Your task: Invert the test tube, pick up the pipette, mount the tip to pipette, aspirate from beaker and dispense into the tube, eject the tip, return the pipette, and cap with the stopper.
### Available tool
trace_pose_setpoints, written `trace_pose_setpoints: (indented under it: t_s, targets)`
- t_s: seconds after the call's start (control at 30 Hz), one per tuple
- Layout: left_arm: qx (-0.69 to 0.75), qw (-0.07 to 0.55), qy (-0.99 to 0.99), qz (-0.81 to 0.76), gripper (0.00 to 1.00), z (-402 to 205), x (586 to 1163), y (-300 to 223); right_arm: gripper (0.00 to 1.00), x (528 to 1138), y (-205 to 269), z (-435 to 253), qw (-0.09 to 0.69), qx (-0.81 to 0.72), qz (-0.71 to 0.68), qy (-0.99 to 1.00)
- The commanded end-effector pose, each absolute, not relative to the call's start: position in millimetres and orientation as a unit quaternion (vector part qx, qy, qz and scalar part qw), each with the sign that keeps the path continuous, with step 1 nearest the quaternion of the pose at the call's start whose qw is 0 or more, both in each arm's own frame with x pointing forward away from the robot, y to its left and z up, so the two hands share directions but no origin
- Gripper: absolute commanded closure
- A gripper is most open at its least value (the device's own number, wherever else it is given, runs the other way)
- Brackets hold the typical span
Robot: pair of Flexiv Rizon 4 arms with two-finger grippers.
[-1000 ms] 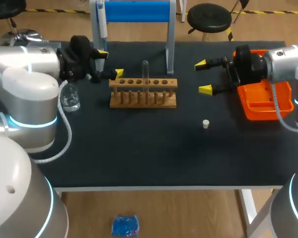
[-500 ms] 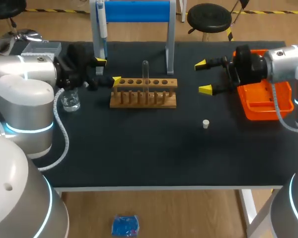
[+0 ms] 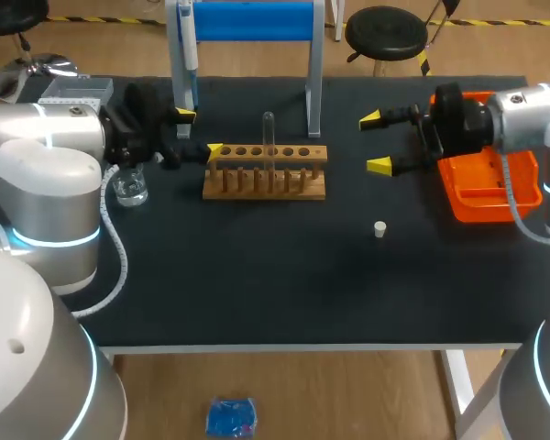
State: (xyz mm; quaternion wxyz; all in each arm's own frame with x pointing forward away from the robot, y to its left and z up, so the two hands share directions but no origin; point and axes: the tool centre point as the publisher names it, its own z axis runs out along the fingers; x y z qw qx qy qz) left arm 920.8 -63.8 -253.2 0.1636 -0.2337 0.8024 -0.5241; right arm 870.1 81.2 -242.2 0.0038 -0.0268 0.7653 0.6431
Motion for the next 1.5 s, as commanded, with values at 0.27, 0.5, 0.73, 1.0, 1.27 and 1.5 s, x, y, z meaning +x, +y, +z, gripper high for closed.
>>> trace_pose_setpoints:
  t_s: [0.27,0.5,0.73,1.0,1.27,1.5]
  targets:
    - [-0.234,0.164,0.802,-0.524,0.0,-254,921,-64,0.0,887,118,-252,-0.013,-0.035,0.638,0.769]
    - [-0.234,0.164,0.802,-0.524,0.0,-254,921,-64,0.0,909,151,-258,-0.028,-0.056,0.651,0.757]
    - [-0.234,0.164,0.802,-0.524,0.0,-254,921,-64,0.0,926,176,-263,-0.039,-0.069,0.663,0.745]
    - [-0.234,0.164,0.802,-0.524,0.0,-254,921,-64,0.0,938,198,-265,-0.053,-0.079,0.678,0.728]
    - [-0.234,0.164,0.802,-0.524,0.0,-254,921,-64,0.0,942,213,-267,-0.065,-0.087,0.694,0.711]
    - [-0.234,0.164,0.802,-0.524,0.0,-254,921,-64,0.0,942,229,-271,-0.079,-0.087,0.702,0.702]
